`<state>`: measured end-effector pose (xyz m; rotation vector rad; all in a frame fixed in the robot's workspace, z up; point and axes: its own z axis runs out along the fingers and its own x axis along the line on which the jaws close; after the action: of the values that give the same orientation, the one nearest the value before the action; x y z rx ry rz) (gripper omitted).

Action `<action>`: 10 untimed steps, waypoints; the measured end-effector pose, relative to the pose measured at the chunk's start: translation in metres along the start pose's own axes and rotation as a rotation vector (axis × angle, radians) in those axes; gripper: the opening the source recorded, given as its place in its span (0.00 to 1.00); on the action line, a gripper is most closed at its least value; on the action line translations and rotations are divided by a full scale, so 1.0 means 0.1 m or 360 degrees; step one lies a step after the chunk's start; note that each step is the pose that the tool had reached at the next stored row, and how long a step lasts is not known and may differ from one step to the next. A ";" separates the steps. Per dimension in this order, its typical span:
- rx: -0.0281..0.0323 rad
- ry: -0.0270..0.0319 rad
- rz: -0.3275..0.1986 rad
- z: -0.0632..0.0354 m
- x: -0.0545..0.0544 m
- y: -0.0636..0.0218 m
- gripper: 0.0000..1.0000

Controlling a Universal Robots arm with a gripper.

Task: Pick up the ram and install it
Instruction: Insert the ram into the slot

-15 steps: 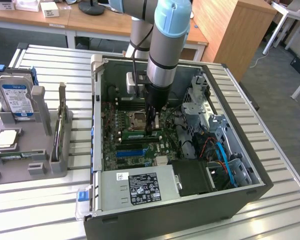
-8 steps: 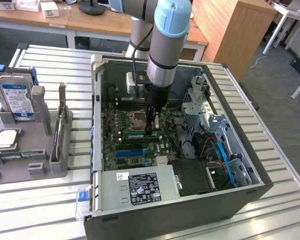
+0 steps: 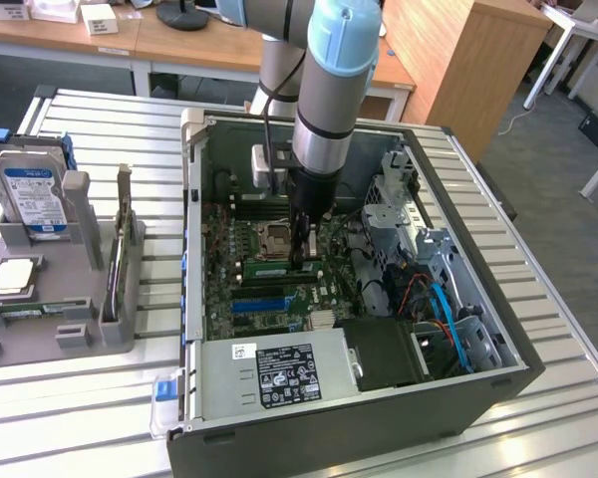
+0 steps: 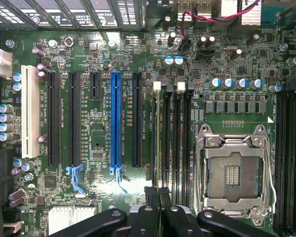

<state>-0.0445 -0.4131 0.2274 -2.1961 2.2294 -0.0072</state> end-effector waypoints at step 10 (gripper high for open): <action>-0.00001 0.00001 0.0000 0.025 0.00 0.000 0.12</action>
<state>-0.0446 -0.4131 0.2248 -2.1961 2.2295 -0.0072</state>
